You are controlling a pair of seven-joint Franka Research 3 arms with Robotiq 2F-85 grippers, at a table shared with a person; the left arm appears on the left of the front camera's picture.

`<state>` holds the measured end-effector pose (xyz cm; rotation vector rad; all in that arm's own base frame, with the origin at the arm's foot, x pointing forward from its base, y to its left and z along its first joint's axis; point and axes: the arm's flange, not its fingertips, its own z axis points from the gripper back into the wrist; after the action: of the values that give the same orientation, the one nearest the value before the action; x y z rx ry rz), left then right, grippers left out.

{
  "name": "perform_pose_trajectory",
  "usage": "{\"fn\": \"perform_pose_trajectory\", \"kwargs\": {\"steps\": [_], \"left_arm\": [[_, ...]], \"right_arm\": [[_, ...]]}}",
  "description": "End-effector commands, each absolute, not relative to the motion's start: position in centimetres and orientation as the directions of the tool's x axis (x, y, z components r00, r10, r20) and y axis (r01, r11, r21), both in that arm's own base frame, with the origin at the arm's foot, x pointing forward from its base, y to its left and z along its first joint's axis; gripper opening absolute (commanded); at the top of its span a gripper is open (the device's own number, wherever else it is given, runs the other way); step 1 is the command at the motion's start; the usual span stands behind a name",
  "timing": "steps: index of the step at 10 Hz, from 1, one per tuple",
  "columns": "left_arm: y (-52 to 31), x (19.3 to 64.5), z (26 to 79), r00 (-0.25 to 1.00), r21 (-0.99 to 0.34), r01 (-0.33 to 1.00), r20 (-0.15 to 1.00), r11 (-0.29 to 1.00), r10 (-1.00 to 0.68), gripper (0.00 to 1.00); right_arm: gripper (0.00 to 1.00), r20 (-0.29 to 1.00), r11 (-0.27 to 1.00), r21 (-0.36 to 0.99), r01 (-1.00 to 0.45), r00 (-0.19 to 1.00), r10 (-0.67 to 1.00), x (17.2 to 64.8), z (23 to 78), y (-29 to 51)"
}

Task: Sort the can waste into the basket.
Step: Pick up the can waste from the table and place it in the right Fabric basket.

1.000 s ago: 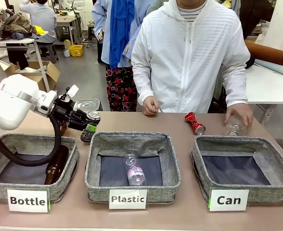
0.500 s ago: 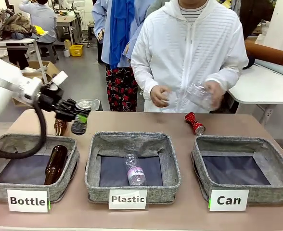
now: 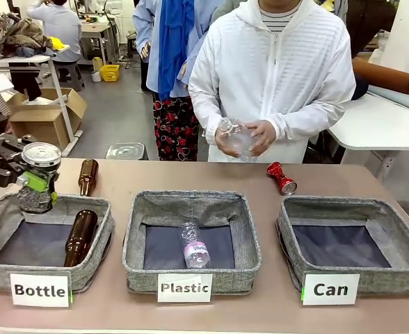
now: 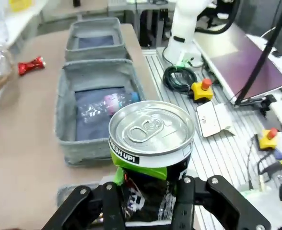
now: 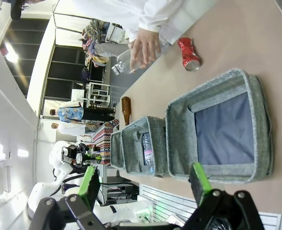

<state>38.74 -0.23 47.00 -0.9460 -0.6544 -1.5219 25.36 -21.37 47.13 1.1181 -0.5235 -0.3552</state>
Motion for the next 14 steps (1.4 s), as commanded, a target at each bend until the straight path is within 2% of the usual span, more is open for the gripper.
{"fn": "perform_pose_trajectory", "kwargs": {"steps": [1,3,4,5,7,9,10,14], "left_arm": [[-1.1,42.6,45.9,0.003,-0.068,0.993,0.838,-0.099,-0.545,0.18],[-1.1,42.6,45.9,0.003,-0.068,0.993,0.838,-0.099,-0.545,0.18],[-0.4,41.2,46.0,0.002,-0.082,0.989,0.836,-0.122,-0.549,0.37],[-2.5,40.6,47.0,0.008,-0.074,0.992,0.848,-0.102,-0.529,0.37],[-6.8,41.1,51.0,-0.079,-0.016,0.990,0.767,-0.142,-0.636,0.37],[-1.2,41.5,51.3,-0.059,-0.017,0.993,0.773,-0.115,-0.632,0.37],[0.7,40.3,50.7,-0.082,-0.001,0.991,0.779,-0.131,-0.621,0.37],[4.9,34.9,50.1,-0.056,0.044,0.998,0.732,-0.035,-0.679,0.37]], "right_arm": [[1.00,0.245,0.395,0.918,-0.025,0.819,-0.518,25.5,47.2,-21.5],[1.00,0.245,0.395,0.918,-0.025,0.819,-0.518,25.5,47.2,-21.5],[1.00,0.245,0.395,0.918,-0.025,0.819,-0.518,25.5,47.2,-21.5],[1.00,0.245,0.395,0.918,-0.025,0.819,-0.518,25.5,47.2,-21.5],[1.00,0.245,0.395,0.918,-0.025,0.819,-0.518,25.5,47.2,-21.5],[1.00,0.245,0.395,0.918,-0.025,0.819,-0.518,25.5,47.2,-21.5],[1.00,0.245,0.395,0.918,-0.025,0.819,-0.518,25.5,47.2,-21.5],[1.00,0.245,0.395,0.918,-0.025,0.819,-0.518,25.5,47.2,-21.5]]}}
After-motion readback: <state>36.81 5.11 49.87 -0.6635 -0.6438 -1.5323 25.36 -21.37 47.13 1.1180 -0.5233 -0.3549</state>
